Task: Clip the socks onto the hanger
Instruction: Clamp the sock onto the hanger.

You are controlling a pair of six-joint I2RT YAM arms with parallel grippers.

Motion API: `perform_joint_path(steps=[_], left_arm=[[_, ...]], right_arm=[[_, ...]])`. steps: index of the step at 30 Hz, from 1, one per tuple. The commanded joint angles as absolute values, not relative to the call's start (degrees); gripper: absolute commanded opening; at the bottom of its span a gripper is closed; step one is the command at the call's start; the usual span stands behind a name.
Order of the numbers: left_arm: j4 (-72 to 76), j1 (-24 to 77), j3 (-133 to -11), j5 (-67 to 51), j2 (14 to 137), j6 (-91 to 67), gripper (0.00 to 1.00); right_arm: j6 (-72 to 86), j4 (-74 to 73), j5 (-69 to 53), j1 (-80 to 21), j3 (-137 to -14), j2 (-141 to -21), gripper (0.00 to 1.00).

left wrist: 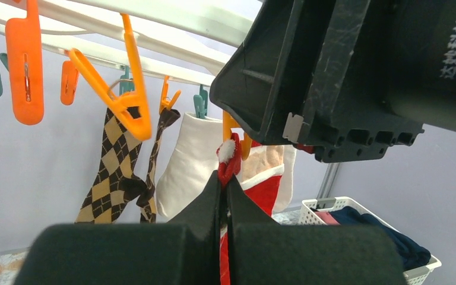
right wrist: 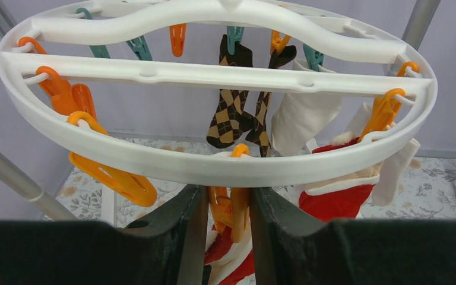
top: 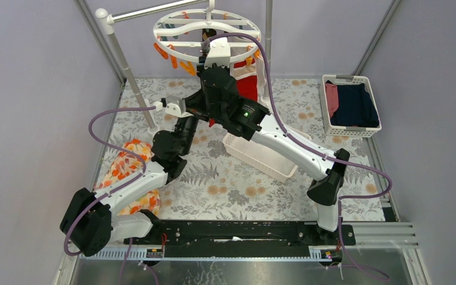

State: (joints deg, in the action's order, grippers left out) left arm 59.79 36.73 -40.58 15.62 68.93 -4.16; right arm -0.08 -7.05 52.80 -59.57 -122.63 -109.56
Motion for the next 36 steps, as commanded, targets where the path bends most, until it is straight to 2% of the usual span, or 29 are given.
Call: perform_joint_path(steps=[1, 14, 20, 23, 34, 36], left_arm=[[64.2, 37.0, -41.2, 16.2, 68.1, -4.7, 0.00], [66.0, 37.0, -40.8, 14.3, 68.4, -8.0, 0.00], [65.9, 37.0, -41.0, 14.1, 68.7, -8.2, 0.00], [65.6, 37.0, -41.0, 14.1, 68.7, -8.2, 0.00], [65.1, 37.0, -40.9, 14.3, 68.8, -8.6, 0.00], [65.1, 37.0, -40.6, 14.7, 68.7, -8.8, 0.08]], right_arm=[[1.4, -5.7, 52.4, -59.0, -124.6, -109.5, 0.08], [1.8, -5.7, 52.1, -58.8, -124.1, -109.4, 0.09], [1.9, -5.7, 52.0, -58.8, -123.9, -109.1, 0.41], [1.9, -6.3, 51.7, -58.8, -124.1, -109.1, 0.52], [0.5, -6.4, 51.4, -58.8, -122.9, -108.0, 0.69], [0.3, -6.3, 51.7, -58.8, -121.7, -107.1, 0.72]])
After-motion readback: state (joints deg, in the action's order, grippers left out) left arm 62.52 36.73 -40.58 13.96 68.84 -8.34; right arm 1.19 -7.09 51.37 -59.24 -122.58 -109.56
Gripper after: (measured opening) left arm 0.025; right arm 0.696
